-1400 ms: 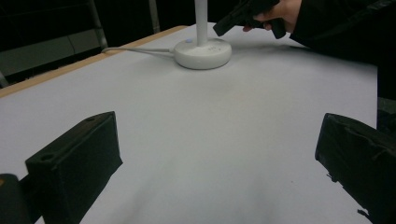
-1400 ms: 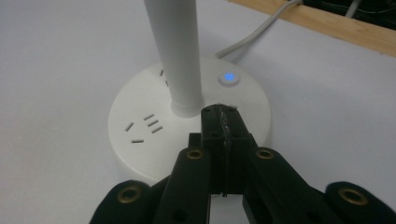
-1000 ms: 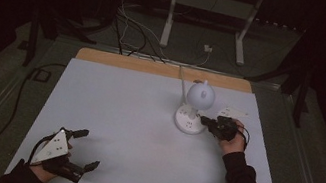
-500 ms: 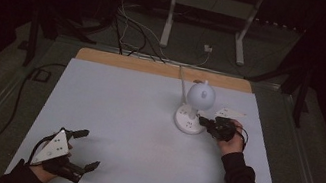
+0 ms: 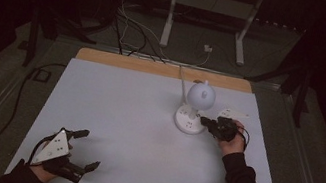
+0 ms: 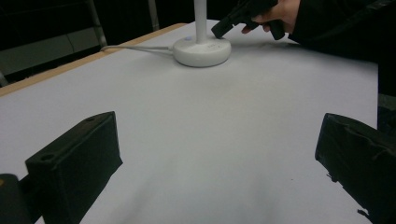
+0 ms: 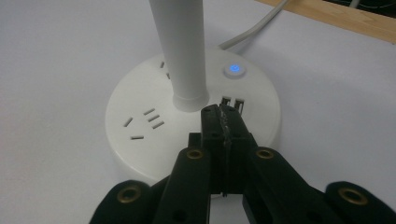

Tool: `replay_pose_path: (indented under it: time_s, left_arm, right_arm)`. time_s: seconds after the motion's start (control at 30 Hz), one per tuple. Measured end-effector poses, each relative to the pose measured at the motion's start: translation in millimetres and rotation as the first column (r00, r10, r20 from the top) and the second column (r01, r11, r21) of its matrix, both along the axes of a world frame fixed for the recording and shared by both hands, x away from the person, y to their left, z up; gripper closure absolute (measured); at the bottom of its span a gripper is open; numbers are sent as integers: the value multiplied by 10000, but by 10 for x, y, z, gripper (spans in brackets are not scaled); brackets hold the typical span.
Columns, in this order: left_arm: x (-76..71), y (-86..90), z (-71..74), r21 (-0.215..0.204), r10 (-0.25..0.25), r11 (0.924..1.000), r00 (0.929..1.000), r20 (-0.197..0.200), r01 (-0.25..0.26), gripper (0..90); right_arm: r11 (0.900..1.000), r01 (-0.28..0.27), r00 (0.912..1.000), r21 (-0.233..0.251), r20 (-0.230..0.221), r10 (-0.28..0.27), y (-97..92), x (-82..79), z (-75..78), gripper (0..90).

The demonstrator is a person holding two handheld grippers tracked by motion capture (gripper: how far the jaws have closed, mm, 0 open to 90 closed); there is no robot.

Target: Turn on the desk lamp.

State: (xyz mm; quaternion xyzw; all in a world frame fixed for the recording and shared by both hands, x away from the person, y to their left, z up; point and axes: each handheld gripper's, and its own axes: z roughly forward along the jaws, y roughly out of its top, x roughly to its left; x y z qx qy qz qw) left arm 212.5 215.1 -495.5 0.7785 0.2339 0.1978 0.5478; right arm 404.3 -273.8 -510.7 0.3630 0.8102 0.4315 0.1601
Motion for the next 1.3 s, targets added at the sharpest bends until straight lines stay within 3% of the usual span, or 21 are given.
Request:
replay_pose_path:
  time_s: [0.93,1.03,1.17,1.3]
  left_arm:
    - [0,-7,-3,36,-67,10000,10000,-6,67,5]
    - [-4,0,1,-5,-42,10000,10000,2,42,5]
    - [0,1,0,-19,-64,10000,10000,-26,64,5]
    - [-2,0,1,4,-75,10000,10000,-16,75,5]
  right_arm:
    - [9998,134,9999,-144,-73,-135,28,5,14,900]
    - [9992,235,9997,-327,-11,-236,48,-2,39,836]
    - [9993,324,9995,-167,48,-323,33,-16,54,819]
    - [9992,386,9991,-105,204,-383,18,-31,96,874]
